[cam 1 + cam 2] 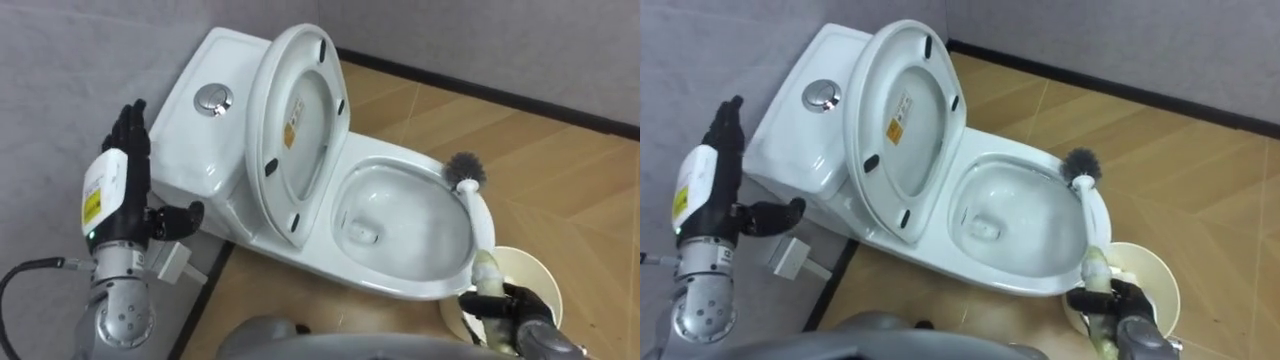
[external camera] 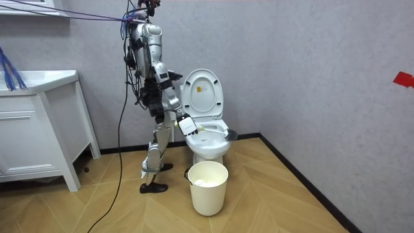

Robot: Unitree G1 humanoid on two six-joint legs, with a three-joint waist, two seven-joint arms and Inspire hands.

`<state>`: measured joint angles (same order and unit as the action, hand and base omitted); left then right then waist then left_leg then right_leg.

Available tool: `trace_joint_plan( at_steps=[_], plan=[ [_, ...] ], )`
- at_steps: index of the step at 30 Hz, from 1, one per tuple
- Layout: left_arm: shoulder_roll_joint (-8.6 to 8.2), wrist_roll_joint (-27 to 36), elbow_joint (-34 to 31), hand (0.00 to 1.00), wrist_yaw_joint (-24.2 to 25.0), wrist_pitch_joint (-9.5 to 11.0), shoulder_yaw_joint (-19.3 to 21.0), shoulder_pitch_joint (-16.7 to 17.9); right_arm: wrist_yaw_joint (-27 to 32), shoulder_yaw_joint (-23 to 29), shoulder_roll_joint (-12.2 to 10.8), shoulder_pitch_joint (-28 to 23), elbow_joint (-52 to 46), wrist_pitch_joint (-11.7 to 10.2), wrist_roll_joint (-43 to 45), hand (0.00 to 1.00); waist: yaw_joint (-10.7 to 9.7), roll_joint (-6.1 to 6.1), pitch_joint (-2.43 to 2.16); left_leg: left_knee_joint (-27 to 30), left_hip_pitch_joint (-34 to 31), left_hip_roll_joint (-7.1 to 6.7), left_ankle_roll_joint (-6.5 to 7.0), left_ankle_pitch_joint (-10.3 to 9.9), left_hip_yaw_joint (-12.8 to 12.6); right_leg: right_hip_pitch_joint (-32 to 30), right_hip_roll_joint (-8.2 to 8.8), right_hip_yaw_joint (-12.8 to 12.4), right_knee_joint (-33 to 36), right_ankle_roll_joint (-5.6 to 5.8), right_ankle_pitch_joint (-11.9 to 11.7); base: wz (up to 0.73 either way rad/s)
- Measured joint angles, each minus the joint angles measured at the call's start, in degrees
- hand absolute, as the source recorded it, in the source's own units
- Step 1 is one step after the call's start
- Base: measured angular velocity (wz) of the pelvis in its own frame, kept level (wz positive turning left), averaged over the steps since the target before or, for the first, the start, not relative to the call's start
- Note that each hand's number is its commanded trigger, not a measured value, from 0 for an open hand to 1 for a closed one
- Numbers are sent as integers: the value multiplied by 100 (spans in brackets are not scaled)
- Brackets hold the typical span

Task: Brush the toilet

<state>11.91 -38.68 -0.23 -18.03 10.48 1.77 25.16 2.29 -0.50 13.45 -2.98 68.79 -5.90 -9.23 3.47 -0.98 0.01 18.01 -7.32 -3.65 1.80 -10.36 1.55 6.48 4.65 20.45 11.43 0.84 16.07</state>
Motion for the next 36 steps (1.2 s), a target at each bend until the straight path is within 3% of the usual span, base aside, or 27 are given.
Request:
trace_joint_plan(
  at_steps=[5,13,18,23,30,36],
  plan=[
    [118,-337,52,0,-9,82,-17,-74,-132,98,73,-14,0,-49,417,100,-47,32,23,-11,16,10,-1,0,-15,5,-7,-69,9,-7,-12,-1],
    [273,-898,779,0,22,103,-197,-232,-393,179,168,-3,0,-42,944,100,-41,45,37,-40,111,29,1,-1,-130,42,-6,-203,24,-7,-23,-5],
    [287,-1085,1114,0,95,87,-301,-306,-535,180,285,42,-34,-27,1193,100,-57,31,41,-58,150,36,4,0,-184,32,-8,-324,41,-7,-25,-6],
    [321,-1103,1507,0,334,-54,-416,-338,-717,179,357,114,-141,-18,1393,100,-68,17,44,-75,164,106,8,-5,-310,-19,-38,-471,36,-26,-62,-16],
    [533,-1097,1765,0,402,-173,-435,-351,-719,179,465,44,-279,71,1402,100,-162,14,33,-129,216,137,7,-3,-416,-53,-51,-615,47,-34,-82,-9],
    [538,-1100,2017,0,450,-178,-411,-530,-657,206,484,51,-283,179,1409,100,-156,25,25,-147,305,142,5,-1,-454,26,-55,-627,26,-34,-92,-1]
  ],
)
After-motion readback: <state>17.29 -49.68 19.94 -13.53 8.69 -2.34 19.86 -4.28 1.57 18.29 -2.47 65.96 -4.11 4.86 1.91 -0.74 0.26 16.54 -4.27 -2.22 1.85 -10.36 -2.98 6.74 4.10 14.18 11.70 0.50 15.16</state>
